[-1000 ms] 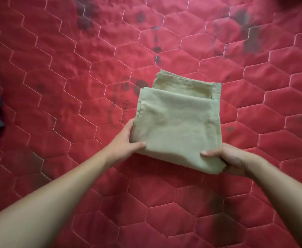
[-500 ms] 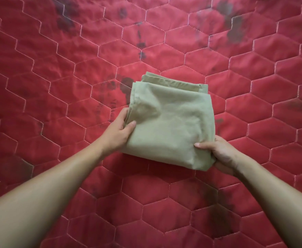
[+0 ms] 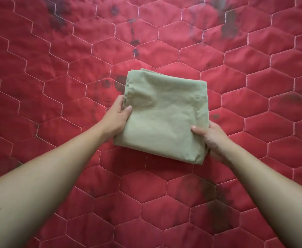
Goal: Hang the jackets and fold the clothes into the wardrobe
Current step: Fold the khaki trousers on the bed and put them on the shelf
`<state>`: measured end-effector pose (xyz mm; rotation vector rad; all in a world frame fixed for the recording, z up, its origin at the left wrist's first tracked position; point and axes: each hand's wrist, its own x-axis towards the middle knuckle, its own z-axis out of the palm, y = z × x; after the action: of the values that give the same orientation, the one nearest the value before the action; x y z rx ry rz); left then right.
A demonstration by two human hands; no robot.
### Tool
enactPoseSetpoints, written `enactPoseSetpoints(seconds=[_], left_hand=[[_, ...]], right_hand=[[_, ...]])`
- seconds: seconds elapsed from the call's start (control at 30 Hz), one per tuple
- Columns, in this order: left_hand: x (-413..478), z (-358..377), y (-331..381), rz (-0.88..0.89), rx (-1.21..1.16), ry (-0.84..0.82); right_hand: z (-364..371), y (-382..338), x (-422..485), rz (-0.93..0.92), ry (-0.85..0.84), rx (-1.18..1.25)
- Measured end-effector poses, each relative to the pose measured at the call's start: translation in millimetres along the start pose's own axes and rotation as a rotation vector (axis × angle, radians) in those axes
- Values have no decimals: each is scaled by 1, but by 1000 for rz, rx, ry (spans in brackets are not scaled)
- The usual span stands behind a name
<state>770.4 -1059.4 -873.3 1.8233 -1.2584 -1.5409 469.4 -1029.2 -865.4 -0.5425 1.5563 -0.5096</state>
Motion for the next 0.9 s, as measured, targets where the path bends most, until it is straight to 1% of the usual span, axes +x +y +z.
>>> enactPoseSetpoints(seconds=[0.1,0.17,0.3,0.37,0.43,0.57,0.6,0.63,0.7,0.77,0.8,0.83,0.87,0.9], left_hand=[[2,1,6,-12,20,6],[-3,1,10,-26,-32,-2],[-30,-6,-7,-167,-162,-49],[-41,-9,-19,-210,-146,-73],[-42,-6,-24,-173,-78,-35],[-35,10,-21,-86,69,121],[-36,13,-20,-72,114,155],[-38,15,-18,-46,162,192],[-40,17,-12,63,322,280],[-32,19,1,172,553,366],[-23,23,6,228,691,372],[-12,27,10,284,834,349],[1,32,11,344,966,311],[14,36,10,401,1074,268]], right_hand=[[2,3,3,-16,15,-35],[2,6,3,-31,31,-61],[4,11,6,-37,78,-97],[6,10,9,-22,80,-118],[7,8,11,-19,94,-141],[11,7,10,-25,130,-158],[12,8,10,-41,149,-196],[13,7,8,-76,179,-280],[15,6,3,-200,316,-544],[26,2,-7,-428,490,-801],[34,-2,-11,-567,533,-915],[43,-5,-10,-691,526,-1033],[51,-5,-2,-785,477,-1151],[57,-5,9,-829,426,-1269]])
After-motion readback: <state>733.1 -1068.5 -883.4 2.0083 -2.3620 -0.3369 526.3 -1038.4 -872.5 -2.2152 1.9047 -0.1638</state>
